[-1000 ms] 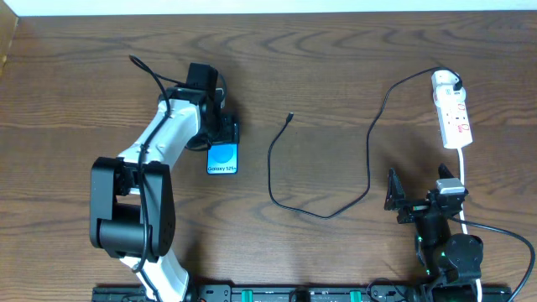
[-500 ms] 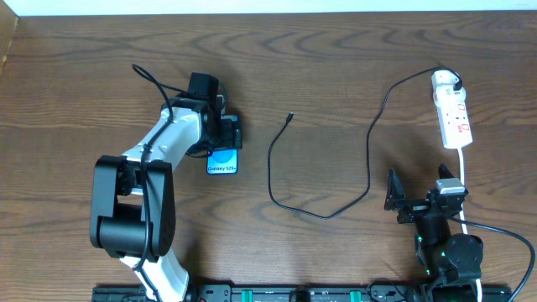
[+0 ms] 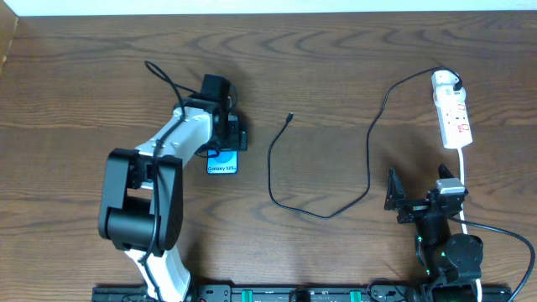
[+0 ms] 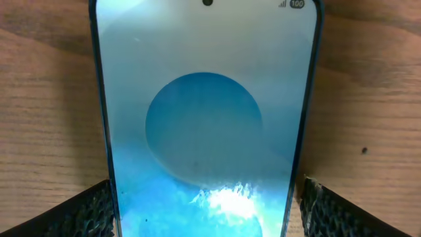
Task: Plug charger to phone and switch on socket
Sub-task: 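Lower the left gripper and grasp the phone's bottom edge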
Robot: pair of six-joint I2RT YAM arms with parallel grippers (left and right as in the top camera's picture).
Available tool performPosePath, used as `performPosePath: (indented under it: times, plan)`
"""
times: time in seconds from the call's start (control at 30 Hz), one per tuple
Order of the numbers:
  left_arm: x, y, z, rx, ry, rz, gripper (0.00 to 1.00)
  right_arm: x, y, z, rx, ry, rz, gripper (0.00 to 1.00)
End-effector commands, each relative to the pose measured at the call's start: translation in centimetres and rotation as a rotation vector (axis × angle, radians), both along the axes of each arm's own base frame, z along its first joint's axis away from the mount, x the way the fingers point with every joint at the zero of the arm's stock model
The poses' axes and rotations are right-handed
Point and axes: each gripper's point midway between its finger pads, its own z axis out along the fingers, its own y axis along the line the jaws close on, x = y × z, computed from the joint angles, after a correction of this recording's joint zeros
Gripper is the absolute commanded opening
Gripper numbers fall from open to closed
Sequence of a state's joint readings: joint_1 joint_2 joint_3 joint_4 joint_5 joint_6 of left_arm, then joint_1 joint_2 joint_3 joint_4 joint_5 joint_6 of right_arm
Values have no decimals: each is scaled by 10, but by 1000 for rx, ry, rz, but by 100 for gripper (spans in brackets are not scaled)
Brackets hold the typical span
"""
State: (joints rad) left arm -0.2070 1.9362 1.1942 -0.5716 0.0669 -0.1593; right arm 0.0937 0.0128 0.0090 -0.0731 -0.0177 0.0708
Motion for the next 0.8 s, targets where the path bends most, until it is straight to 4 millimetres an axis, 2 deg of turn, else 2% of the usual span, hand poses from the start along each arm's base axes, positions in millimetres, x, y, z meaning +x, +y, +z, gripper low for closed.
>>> performPosePath:
  times: [0.0,0.2,0.47,0.63,0.77]
  plan:
    - [-24,-4,-42,16,123,-17,89,0,-3,-1,-9,0,-15,99]
    - [-25,-4,-45,18,128,-18,88,0,-3,-1,-9,0,-15,99]
    - [-25,-4,-45,18,128,-18,71,0,-3,-1,-9,0,-15,99]
    - [-23,-2,-42,30,127,-17,71,0,-3,-1,-9,0,-15,99]
    - [-19,-1,-31,39,139,-14,71,0,-3,-1,-9,0,-15,99]
